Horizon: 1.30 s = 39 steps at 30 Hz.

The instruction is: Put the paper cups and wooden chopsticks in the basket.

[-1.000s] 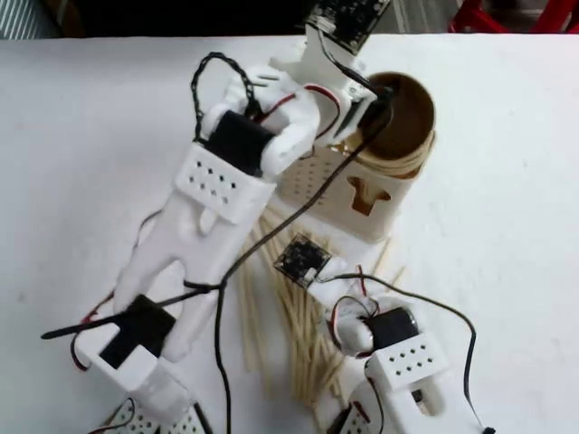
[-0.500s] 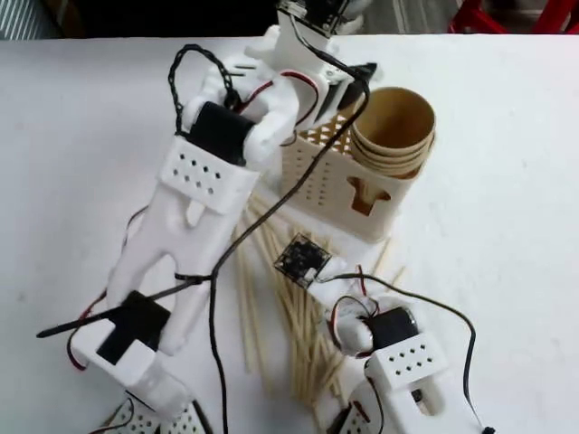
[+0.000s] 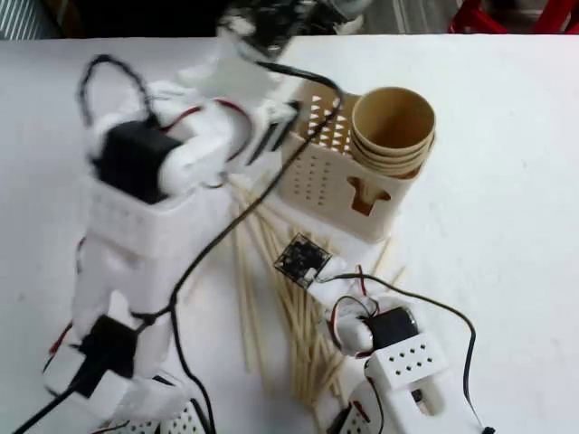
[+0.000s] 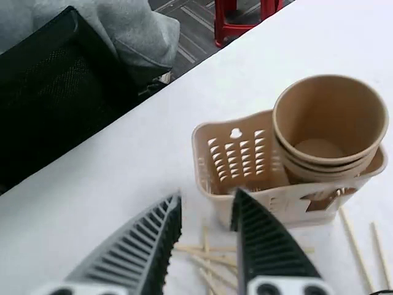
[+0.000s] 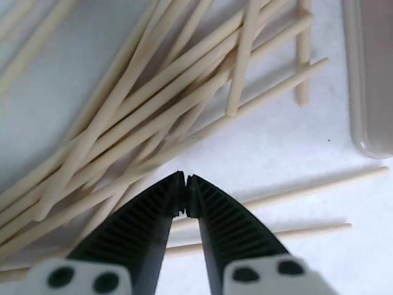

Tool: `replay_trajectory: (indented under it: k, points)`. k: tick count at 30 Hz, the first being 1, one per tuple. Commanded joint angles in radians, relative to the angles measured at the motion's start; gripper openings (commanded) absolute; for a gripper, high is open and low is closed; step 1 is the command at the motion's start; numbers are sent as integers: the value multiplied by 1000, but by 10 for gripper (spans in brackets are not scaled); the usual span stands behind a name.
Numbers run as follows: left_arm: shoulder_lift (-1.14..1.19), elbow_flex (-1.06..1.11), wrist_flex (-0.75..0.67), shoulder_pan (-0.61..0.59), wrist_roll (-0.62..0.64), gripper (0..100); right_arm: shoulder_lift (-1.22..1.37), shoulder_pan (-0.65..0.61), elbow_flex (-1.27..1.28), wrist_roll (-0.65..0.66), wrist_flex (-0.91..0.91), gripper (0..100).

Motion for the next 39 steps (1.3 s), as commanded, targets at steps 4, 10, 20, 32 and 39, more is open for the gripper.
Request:
replay_trajectory:
  k: [4, 10, 20, 32, 39]
  points:
    - [-170, -35, 155, -87, -72, 23, -10, 15, -63, -15, 19, 22]
    - [-383, 172, 150, -174, -78, 23, -1, 58, -230, -94, 111, 24]
    - [-820, 867, -46, -450, -74, 23, 1, 54, -499, -95, 292, 25]
    - [-1283, 1576, -324, -585, -80, 24, 197, -159, -652, -417, 410, 94]
    - [-1383, 1791, -387, -622, -155, 24, 545, -232, -844, -549, 389, 94]
